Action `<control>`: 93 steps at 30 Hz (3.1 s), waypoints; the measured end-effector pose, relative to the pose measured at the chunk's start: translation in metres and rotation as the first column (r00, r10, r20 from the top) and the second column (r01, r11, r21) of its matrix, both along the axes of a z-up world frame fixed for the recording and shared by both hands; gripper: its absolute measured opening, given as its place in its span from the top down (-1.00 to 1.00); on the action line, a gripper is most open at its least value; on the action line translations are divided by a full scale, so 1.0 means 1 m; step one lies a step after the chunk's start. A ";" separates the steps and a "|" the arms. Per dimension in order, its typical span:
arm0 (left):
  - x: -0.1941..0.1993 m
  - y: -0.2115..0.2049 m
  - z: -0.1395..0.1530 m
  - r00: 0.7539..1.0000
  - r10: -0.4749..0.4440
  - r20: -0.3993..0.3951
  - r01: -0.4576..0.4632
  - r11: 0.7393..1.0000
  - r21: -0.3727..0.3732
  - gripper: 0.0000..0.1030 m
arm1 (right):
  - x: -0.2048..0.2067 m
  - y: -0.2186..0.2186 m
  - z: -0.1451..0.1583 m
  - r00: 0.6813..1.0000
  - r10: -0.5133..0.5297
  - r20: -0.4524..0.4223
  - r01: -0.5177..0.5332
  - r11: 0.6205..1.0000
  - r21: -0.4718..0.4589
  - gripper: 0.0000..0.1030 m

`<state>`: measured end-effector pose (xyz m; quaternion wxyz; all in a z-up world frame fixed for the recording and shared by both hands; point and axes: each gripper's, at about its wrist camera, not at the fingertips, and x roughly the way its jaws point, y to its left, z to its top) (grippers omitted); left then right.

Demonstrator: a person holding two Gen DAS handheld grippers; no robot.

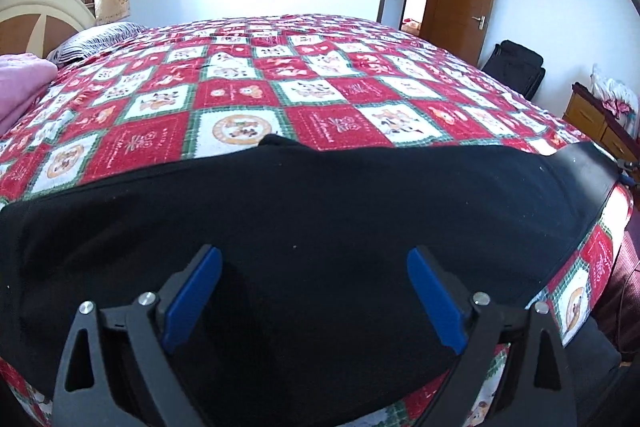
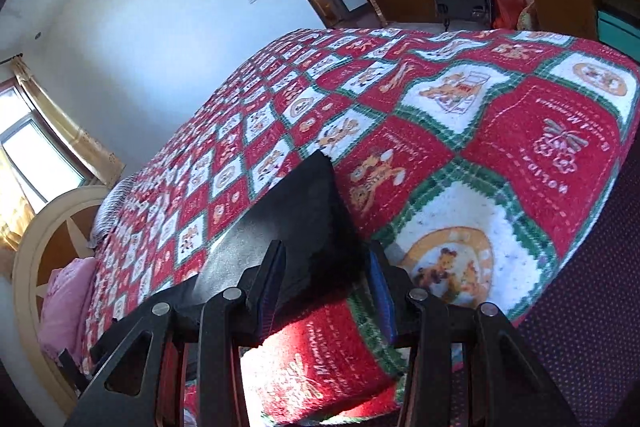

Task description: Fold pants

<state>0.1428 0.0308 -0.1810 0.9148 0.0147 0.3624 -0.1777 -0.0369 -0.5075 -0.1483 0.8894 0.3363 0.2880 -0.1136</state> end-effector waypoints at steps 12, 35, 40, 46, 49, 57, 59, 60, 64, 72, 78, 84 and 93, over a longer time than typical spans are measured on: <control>0.000 -0.001 -0.002 1.000 -0.007 -0.002 0.007 1.000 -0.002 -0.93 | 0.006 -0.005 -0.004 0.999 -0.009 0.047 0.007 0.999 0.041 0.76; -0.005 -0.001 0.018 0.997 -0.075 -0.004 0.074 0.990 -0.116 -0.93 | 0.047 0.183 0.096 0.891 0.433 0.135 -0.364 0.860 -0.357 0.77; -0.007 -0.007 0.019 0.995 -0.101 -0.007 0.099 0.987 -0.129 -0.93 | 0.079 0.235 0.065 0.842 0.536 0.055 -0.491 0.805 -0.334 0.77; -0.011 -0.018 0.017 0.988 -0.151 -0.039 0.142 0.974 -0.177 -0.93 | 0.108 0.291 -0.002 0.775 0.627 -0.082 -0.621 0.731 -0.283 0.77; -0.013 -0.028 0.019 0.981 -0.187 -0.044 0.176 0.966 -0.191 -0.93 | 0.115 0.309 -0.023 0.754 0.642 -0.142 -0.650 0.696 -0.303 0.77; -0.013 -0.076 0.031 0.948 -0.314 -0.055 0.298 0.933 -0.201 -0.93 | 0.107 0.313 -0.022 0.657 0.724 -0.212 -0.750 0.597 -0.284 0.16; -0.013 -0.092 0.035 0.933 -0.355 -0.059 0.337 0.919 -0.205 -0.90 | 0.094 0.305 -0.010 0.646 0.740 -0.190 -0.754 0.576 -0.316 0.16; -0.012 -0.100 0.037 0.926 -0.372 -0.060 0.353 0.912 -0.207 -0.90 | 0.088 0.297 -0.005 0.661 0.728 -0.184 -0.736 0.580 -0.349 0.16; -0.003 -0.139 0.039 0.891 -0.444 -0.094 0.414 0.880 -0.234 -0.53 | 0.081 0.249 0.004 0.768 0.634 -0.091 -0.619 0.699 -0.357 0.16; 0.015 -0.198 0.020 0.872 -0.443 -0.208 0.405 0.892 -0.200 0.05 | 0.086 0.184 -0.006 0.891 0.449 0.064 -0.433 0.884 -0.179 0.06; 0.019 -0.193 0.016 0.885 -0.404 -0.233 0.352 0.906 -0.234 0.72 | 0.087 0.187 -0.007 0.895 0.439 0.084 -0.420 0.890 -0.176 0.01; 0.008 -0.176 0.032 0.894 -0.408 -0.185 0.352 0.895 -0.275 0.85 | 0.078 0.182 -0.003 0.905 0.408 0.124 -0.384 0.906 -0.181 0.00; 0.006 -0.129 0.057 0.921 -0.336 -0.197 0.263 0.909 -0.322 0.85 | 0.080 0.190 -0.009 0.898 0.427 0.110 -0.403 0.896 -0.187 -0.03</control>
